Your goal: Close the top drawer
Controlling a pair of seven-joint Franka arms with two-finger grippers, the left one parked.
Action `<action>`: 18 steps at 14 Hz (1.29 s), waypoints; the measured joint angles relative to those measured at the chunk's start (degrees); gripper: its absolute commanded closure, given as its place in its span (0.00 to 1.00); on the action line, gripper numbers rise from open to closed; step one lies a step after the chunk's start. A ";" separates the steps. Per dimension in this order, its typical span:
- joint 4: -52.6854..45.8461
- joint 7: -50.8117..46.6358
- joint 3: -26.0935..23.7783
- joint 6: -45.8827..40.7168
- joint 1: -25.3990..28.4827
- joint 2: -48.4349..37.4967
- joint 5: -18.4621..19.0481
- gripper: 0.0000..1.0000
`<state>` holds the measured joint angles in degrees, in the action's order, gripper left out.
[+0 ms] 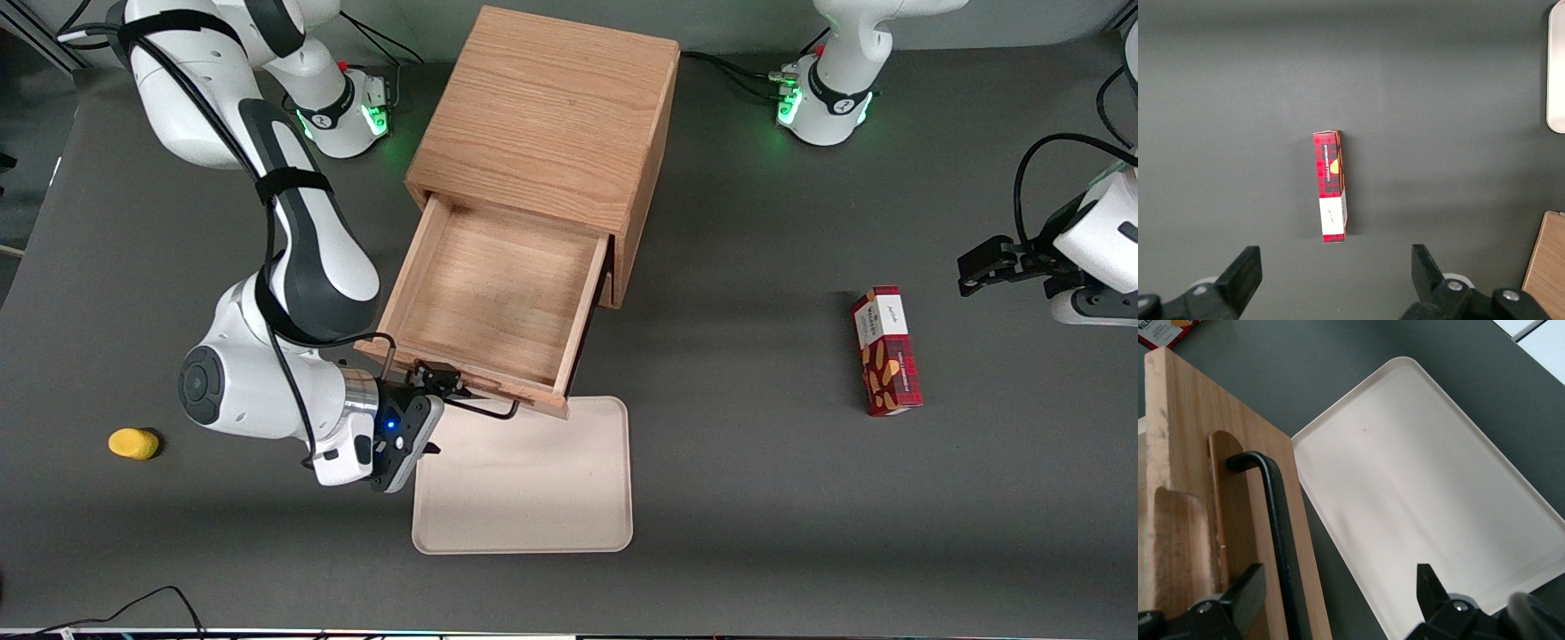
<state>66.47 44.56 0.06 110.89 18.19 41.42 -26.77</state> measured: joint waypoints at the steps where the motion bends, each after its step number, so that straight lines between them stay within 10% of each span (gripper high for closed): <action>1: -0.01 0.00 0.03 0.00 -0.01 0.03 -0.01 0.00; 18: -0.35 -2.79 0.16 -0.17 0.01 0.60 2.19 0.00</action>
<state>66.12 41.77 0.21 110.72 18.20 42.02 -24.58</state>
